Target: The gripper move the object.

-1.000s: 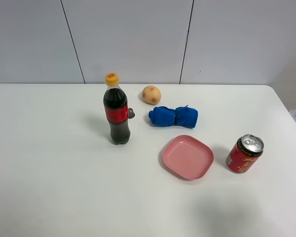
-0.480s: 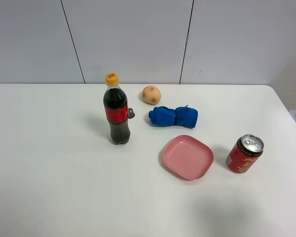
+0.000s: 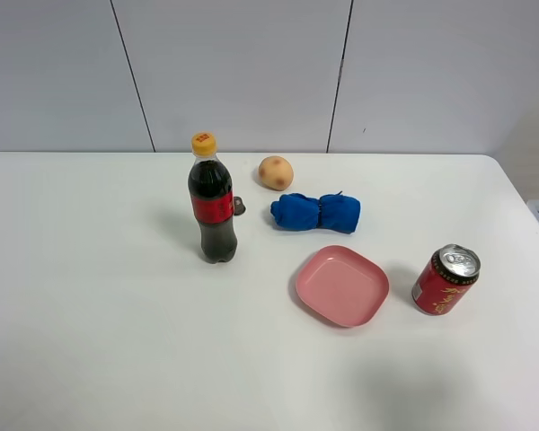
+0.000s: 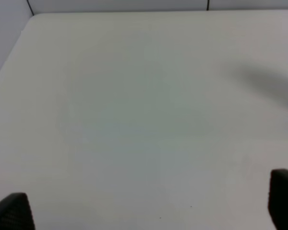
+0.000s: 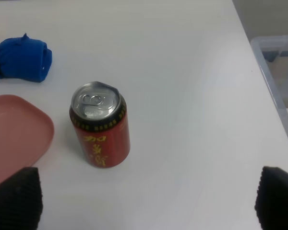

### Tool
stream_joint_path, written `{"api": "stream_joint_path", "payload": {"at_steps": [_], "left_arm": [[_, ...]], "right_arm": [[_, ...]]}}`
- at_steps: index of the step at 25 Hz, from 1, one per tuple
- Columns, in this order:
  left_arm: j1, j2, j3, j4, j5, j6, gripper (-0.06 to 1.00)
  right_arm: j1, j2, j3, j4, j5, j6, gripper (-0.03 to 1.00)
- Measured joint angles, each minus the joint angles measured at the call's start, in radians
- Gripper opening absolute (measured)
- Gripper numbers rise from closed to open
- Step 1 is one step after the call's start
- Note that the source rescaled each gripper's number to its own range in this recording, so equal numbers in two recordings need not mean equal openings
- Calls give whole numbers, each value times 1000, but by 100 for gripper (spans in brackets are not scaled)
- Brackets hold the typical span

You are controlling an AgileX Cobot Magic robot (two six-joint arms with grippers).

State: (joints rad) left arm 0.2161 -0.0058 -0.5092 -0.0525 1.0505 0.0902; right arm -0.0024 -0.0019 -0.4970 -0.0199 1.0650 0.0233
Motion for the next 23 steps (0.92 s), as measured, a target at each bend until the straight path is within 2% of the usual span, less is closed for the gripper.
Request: {"api": "stream_joint_path", "payload": {"at_steps": [6,23], "left_arm": [[-38,0,0,0,2,0,99],[-40,0,0,0,2,-1,99]], "right_arm": [[0,0,0,0,0,0,100],[0,0,0,0,0,0,100]]}}
